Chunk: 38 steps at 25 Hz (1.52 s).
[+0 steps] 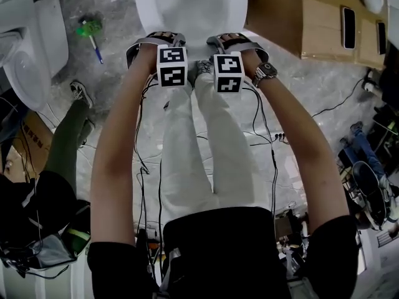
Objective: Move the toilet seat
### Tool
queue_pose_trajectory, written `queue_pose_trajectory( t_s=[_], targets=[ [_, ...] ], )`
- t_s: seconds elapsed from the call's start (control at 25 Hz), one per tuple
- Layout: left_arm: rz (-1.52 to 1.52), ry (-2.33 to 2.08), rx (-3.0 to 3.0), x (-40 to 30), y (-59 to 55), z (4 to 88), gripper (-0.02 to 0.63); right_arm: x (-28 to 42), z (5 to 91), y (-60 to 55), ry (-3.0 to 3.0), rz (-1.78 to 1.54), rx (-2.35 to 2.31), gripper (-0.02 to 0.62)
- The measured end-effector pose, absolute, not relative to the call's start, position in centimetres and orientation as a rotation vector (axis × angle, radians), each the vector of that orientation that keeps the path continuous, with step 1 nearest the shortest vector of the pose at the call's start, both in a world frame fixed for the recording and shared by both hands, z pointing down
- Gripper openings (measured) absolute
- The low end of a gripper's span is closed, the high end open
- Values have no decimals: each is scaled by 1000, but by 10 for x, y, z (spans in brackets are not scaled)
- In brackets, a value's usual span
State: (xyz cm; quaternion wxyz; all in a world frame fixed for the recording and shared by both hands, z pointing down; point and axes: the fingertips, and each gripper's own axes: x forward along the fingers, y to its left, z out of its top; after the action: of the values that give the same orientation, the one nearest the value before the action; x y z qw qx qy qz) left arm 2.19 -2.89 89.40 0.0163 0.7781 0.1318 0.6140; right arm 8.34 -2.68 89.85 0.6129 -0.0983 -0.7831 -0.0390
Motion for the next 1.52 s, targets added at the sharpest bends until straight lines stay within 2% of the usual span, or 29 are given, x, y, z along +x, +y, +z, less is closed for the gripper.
queue_pose_trajectory(
  t_s=[0.68,0.96,1.52],
  targets=[
    [1901,373,2408,20,-36,857,236,88,874,-37,-1792,-433,-104,252],
    [1872,294,2428,19,-38,836,228,93,853,-37,-1802,-442,-86,210],
    [1759,-149,2521,17,-52,787,202,91,804,-52,-1795,-465,-138,186]
  ],
)
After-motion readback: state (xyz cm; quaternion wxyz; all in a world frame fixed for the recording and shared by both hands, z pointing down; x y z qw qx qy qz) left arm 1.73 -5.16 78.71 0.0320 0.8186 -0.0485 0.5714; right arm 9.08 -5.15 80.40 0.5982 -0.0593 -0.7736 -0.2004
